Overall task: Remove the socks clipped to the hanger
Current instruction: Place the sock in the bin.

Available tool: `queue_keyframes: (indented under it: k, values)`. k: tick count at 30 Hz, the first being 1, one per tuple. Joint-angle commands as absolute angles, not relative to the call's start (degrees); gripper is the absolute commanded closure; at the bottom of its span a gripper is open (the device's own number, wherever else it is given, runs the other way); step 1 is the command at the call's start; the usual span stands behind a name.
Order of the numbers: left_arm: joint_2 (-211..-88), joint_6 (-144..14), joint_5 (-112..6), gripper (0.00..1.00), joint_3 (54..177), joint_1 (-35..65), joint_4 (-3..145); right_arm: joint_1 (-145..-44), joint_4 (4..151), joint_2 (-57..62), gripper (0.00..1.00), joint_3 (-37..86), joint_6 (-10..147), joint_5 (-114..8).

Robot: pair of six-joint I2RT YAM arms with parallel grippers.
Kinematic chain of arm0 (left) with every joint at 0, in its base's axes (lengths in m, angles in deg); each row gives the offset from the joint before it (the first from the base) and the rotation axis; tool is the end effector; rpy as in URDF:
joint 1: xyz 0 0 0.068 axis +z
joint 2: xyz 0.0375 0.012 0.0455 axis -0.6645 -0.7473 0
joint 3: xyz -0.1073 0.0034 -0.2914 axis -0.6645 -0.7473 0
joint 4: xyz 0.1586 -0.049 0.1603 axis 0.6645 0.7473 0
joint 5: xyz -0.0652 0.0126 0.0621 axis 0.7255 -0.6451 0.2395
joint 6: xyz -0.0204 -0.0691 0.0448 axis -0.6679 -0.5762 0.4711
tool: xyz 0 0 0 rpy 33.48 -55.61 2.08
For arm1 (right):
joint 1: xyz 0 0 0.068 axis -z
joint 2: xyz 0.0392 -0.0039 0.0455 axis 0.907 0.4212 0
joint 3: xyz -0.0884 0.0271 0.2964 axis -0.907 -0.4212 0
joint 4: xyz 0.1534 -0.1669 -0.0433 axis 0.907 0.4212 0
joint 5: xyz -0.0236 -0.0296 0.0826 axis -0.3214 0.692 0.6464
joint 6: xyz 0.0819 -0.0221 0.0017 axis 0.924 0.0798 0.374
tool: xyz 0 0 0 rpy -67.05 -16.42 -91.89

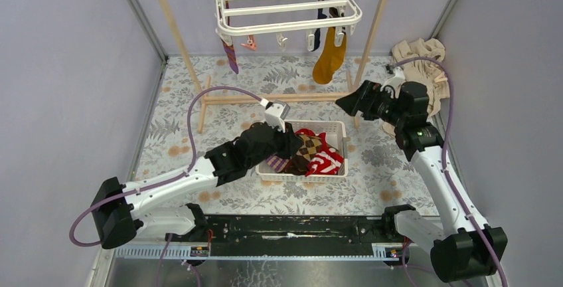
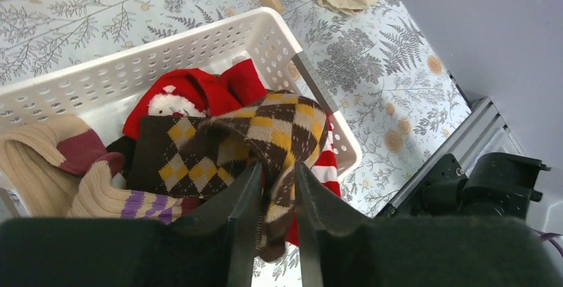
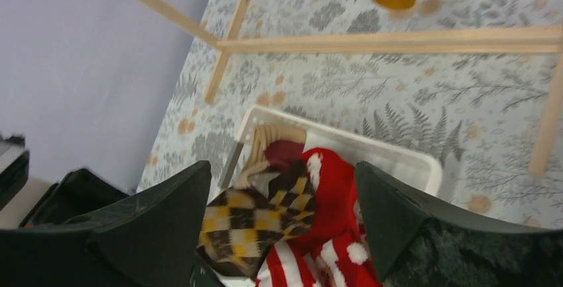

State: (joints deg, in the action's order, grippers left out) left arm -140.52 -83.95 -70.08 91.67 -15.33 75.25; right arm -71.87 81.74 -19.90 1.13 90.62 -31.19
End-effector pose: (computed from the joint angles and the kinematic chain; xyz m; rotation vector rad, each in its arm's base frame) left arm 0.1499 -0.2091 0.3315 0.3546 1.9871 -0.8543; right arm 0.2087 0.0618 0.3818 -0.0407 1.8251 0.8949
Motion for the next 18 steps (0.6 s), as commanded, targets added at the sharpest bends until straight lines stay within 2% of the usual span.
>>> queue_keyframes:
  k: [1, 4, 9, 15, 18]
  values:
    - [-143.1, -84.5, -72.9, 0.64, 92.7, -15.6, 75.1, -78.1, 86.9, -20.3, 0.14, 2.8, 85.5, -33.3]
    - [-144.5, -83.9, -73.9, 0.56, 94.0, -15.6, 76.0, -81.6, 88.8, -20.3, 0.15, 2.8, 84.9, -35.6]
    - [-145.8, -83.9, -75.9, 0.55, 96.4, -14.0, 80.5, -85.8, 92.8, -20.2, 0.16, 2.8, 84.0, -37.3]
    - [-141.6, -82.9, -78.2, 0.45, 98.1, -13.3, 84.1, -93.9, 98.4, -20.8, 0.17, 2.0, 83.6, -43.4]
    - [-139.6, -83.0, -78.8, 0.22, 99.5, -13.3, 86.9, -98.6, 99.1, -20.6, 0.17, 0.1, 85.0, -47.8]
